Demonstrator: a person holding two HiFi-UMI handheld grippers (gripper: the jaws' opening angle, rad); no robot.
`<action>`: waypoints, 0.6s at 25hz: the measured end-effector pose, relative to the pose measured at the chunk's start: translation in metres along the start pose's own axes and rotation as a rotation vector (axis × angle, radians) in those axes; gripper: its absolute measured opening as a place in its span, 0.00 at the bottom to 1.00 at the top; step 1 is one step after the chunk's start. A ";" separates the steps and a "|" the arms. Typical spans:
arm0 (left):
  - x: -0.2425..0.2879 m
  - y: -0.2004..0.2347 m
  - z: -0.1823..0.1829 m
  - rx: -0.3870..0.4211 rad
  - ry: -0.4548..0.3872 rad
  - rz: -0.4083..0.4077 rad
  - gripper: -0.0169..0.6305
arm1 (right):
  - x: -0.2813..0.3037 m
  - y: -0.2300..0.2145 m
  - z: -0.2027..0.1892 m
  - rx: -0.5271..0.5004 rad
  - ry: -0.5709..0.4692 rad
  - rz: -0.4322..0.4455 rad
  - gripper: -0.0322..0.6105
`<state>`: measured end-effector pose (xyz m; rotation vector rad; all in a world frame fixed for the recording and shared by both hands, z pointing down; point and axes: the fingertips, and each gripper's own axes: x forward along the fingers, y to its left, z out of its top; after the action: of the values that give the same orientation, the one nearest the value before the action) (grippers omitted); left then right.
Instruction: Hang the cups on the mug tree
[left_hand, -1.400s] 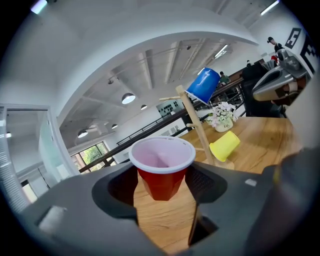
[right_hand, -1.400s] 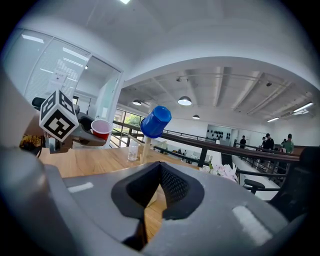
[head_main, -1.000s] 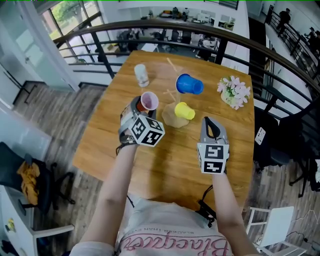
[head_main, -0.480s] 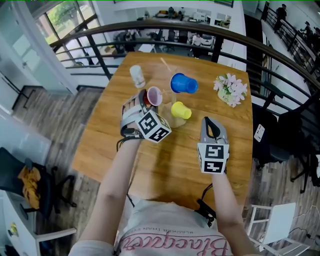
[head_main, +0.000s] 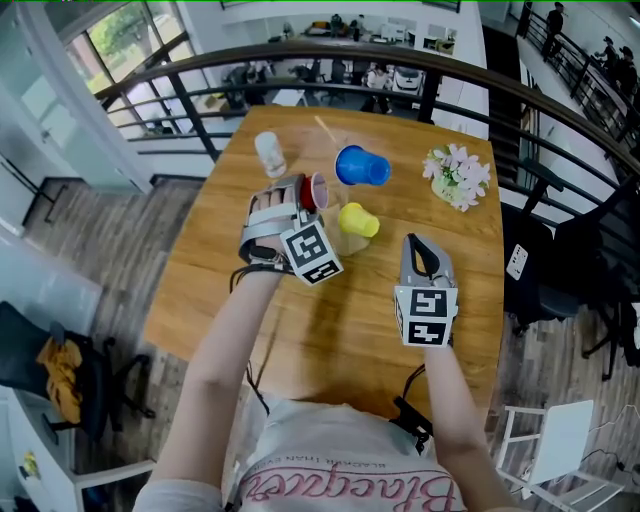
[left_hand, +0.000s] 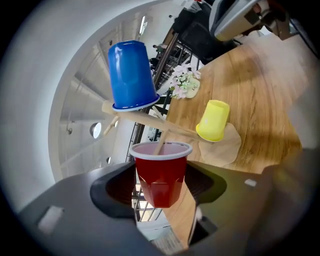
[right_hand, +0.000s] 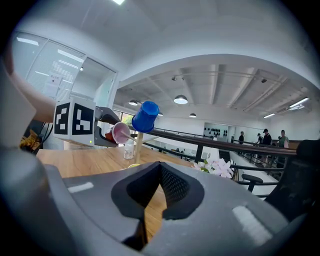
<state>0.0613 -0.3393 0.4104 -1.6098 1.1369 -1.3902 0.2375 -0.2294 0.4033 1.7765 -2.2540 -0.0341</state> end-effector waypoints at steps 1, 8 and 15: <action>0.001 0.000 0.002 0.033 -0.001 0.003 0.49 | 0.000 -0.001 -0.001 -0.001 0.000 -0.001 0.05; 0.005 -0.007 0.010 0.288 0.002 0.015 0.49 | 0.001 -0.001 0.000 0.003 -0.002 0.001 0.05; 0.006 -0.013 0.023 0.480 -0.007 0.018 0.50 | 0.002 -0.002 -0.002 0.007 0.003 0.001 0.05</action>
<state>0.0858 -0.3411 0.4206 -1.2533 0.7354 -1.5045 0.2388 -0.2317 0.4052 1.7780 -2.2554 -0.0241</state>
